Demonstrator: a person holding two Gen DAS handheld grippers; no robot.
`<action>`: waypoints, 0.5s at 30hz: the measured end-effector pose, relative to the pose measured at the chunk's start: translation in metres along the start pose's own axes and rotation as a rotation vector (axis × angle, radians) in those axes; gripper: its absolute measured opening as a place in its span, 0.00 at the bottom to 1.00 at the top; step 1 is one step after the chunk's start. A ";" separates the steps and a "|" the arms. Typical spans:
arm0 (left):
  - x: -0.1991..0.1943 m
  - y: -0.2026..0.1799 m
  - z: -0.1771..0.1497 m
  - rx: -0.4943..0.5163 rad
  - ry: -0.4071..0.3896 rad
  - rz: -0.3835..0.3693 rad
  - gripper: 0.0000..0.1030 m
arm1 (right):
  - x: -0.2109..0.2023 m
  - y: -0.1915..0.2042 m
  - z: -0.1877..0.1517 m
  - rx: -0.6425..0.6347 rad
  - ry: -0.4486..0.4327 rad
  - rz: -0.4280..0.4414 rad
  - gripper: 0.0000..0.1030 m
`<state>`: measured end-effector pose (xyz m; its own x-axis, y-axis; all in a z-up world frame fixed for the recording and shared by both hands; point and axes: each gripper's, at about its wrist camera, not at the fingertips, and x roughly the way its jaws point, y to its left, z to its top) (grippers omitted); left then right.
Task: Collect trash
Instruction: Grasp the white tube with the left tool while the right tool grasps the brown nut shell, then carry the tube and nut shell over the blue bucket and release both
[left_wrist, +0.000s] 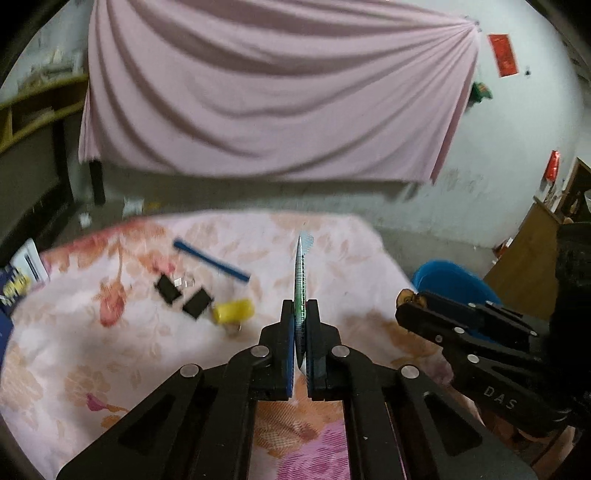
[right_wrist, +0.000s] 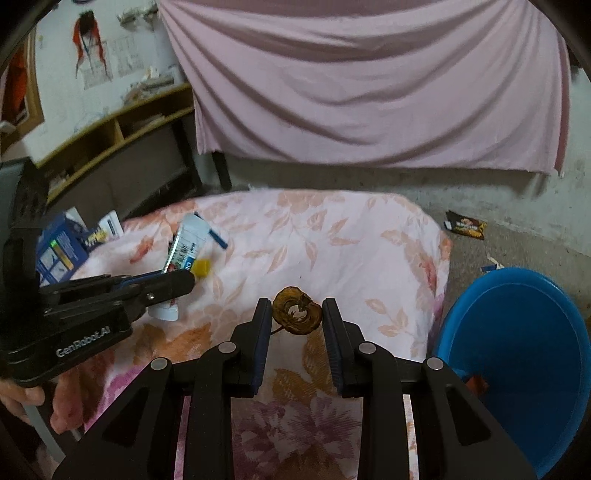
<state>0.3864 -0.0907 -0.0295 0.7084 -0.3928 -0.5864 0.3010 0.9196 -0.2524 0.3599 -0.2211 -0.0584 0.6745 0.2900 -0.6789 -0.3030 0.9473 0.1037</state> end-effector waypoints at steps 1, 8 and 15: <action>-0.004 -0.003 0.000 0.010 -0.023 0.001 0.03 | -0.004 -0.001 0.000 0.003 -0.022 0.004 0.25; -0.048 -0.018 -0.003 0.073 -0.168 0.076 0.03 | -0.029 0.006 -0.001 -0.024 -0.166 -0.023 0.25; -0.090 -0.037 0.009 0.082 -0.254 0.117 0.03 | -0.063 0.017 -0.004 -0.054 -0.348 -0.031 0.25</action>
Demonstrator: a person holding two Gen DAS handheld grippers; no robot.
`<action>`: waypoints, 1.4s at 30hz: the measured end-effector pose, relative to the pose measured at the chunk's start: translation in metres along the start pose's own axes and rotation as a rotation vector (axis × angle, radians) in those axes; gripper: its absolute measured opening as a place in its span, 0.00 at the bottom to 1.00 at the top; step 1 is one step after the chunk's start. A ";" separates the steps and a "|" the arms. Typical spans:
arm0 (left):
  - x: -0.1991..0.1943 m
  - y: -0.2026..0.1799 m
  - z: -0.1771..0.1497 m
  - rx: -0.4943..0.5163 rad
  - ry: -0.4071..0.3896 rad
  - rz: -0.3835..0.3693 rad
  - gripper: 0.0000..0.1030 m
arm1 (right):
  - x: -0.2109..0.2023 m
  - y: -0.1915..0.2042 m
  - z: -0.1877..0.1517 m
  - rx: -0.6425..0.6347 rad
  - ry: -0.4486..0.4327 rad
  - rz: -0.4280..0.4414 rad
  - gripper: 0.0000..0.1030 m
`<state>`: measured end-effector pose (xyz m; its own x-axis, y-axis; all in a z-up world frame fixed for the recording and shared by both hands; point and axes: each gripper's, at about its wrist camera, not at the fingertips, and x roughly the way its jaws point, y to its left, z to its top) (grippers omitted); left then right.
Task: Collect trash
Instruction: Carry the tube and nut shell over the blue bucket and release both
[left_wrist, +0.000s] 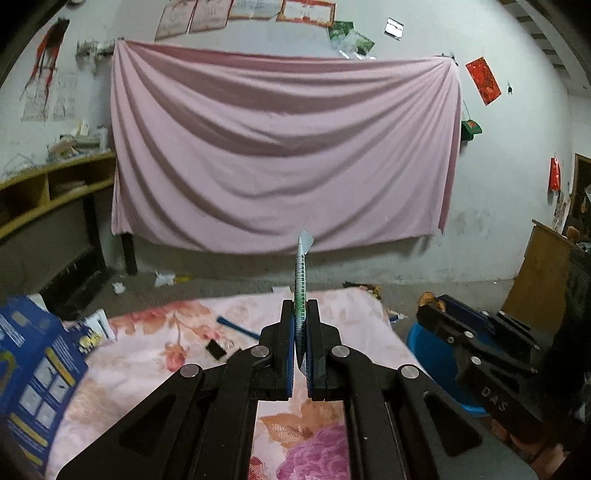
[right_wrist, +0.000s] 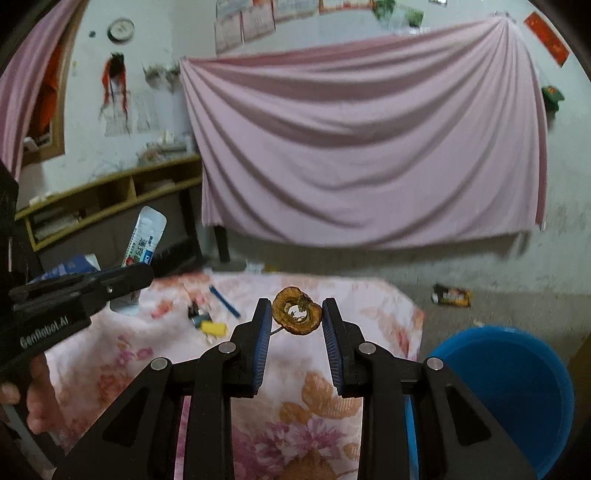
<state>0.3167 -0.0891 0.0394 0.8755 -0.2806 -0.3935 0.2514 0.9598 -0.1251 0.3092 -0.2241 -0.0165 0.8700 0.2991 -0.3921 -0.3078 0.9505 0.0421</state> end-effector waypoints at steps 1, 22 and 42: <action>-0.004 -0.004 0.004 0.008 -0.010 -0.001 0.03 | -0.006 0.001 0.002 -0.002 -0.031 0.001 0.25; -0.017 -0.127 0.051 0.114 -0.129 -0.173 0.03 | -0.118 -0.093 0.002 0.142 -0.357 -0.233 0.25; 0.060 -0.218 0.023 0.093 0.077 -0.347 0.03 | -0.140 -0.180 -0.028 0.345 -0.231 -0.363 0.25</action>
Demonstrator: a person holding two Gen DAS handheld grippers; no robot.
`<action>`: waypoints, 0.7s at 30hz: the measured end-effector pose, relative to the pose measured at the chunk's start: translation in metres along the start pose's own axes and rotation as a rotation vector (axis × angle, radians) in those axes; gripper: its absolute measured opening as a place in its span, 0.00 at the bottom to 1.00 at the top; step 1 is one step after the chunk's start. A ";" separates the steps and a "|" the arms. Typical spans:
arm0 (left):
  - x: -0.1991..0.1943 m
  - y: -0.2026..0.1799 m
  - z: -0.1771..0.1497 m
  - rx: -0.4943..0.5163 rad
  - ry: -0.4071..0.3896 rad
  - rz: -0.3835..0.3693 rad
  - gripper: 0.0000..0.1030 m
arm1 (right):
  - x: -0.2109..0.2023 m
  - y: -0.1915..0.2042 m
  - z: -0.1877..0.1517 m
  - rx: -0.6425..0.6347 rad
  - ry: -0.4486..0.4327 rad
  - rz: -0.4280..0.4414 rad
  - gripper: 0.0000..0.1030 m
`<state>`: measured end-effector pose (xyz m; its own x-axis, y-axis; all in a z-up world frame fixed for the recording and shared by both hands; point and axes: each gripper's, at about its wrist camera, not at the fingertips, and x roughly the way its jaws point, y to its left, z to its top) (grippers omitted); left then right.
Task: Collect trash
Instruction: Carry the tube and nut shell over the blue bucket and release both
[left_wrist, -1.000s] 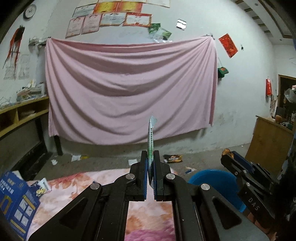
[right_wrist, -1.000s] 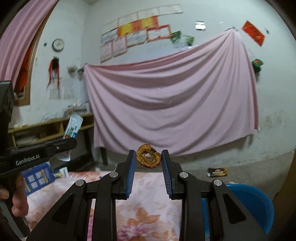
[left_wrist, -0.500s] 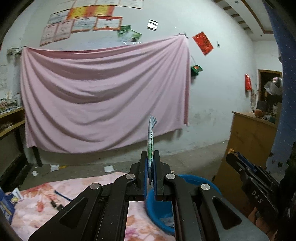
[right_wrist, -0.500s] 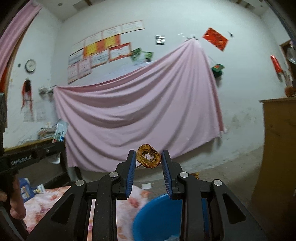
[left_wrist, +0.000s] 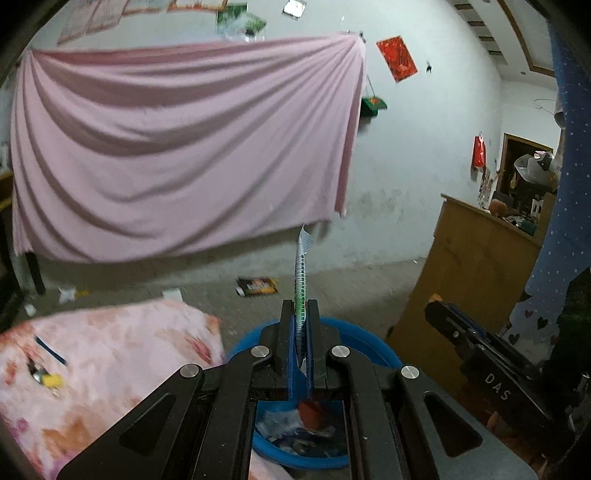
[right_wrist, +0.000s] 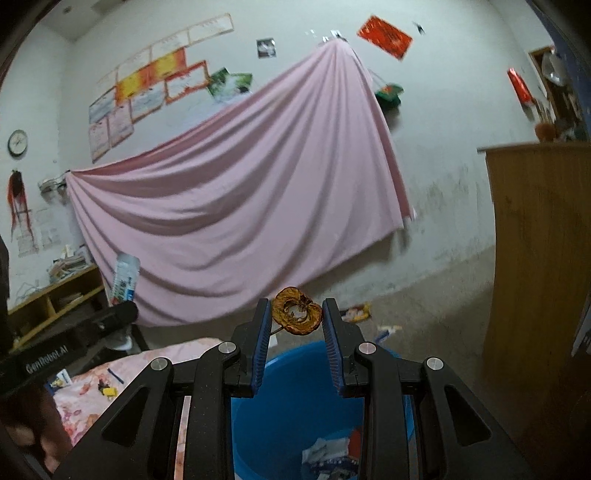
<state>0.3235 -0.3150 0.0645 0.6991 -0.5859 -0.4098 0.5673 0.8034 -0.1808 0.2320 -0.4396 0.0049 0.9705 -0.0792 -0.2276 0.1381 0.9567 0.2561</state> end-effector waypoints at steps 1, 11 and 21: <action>0.007 0.000 -0.002 -0.006 0.027 -0.004 0.03 | 0.003 -0.002 -0.001 0.004 0.018 -0.005 0.25; 0.049 0.006 -0.025 -0.038 0.237 -0.048 0.03 | 0.030 -0.019 -0.021 0.052 0.213 -0.022 0.25; 0.059 0.010 -0.032 -0.042 0.323 -0.043 0.04 | 0.043 -0.026 -0.035 0.093 0.334 -0.042 0.26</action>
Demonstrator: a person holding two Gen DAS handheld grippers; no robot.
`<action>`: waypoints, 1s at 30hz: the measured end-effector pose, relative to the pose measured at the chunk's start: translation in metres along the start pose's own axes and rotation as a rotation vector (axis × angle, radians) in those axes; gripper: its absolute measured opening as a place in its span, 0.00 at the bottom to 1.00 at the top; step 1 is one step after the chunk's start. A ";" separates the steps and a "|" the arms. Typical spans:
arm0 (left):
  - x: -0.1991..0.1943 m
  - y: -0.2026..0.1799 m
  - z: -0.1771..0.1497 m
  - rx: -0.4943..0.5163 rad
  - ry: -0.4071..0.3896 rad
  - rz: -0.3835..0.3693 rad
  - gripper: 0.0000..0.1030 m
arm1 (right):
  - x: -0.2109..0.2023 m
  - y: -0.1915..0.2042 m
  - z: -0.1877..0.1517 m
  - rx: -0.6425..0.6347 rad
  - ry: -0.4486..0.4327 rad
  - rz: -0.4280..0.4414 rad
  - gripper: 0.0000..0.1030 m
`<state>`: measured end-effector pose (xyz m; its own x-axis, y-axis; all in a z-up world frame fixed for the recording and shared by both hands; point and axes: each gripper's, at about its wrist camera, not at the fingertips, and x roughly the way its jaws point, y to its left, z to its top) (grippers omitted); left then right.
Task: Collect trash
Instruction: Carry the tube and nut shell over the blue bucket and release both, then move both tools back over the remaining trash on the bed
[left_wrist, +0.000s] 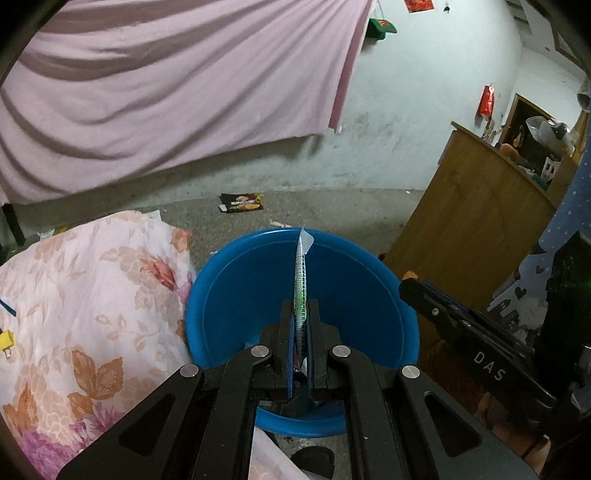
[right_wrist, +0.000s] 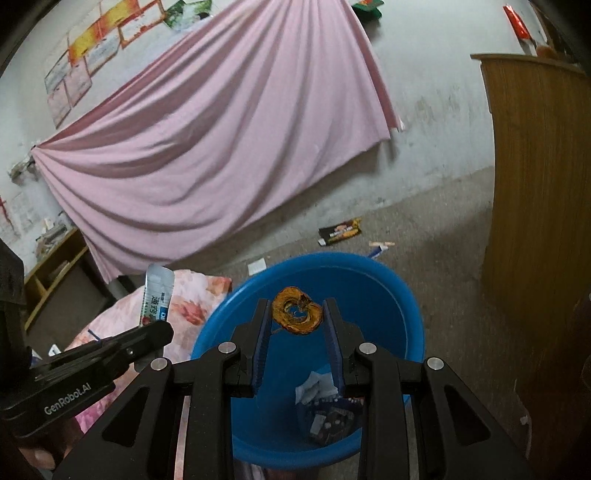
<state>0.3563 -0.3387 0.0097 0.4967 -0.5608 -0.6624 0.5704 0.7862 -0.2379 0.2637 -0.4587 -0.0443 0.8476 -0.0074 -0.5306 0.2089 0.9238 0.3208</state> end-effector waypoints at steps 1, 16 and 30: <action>0.000 0.001 0.000 -0.005 0.005 0.001 0.06 | 0.001 0.000 0.000 0.005 0.006 0.001 0.26; -0.014 0.017 0.004 -0.048 -0.011 0.028 0.26 | 0.006 0.002 0.000 0.015 0.048 0.003 0.28; -0.060 0.042 0.004 -0.075 -0.129 0.125 0.64 | 0.007 0.014 0.006 0.002 0.001 0.012 0.53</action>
<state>0.3529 -0.2734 0.0421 0.6429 -0.4824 -0.5949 0.4510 0.8662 -0.2150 0.2758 -0.4479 -0.0392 0.8496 0.0042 -0.5274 0.1994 0.9231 0.3287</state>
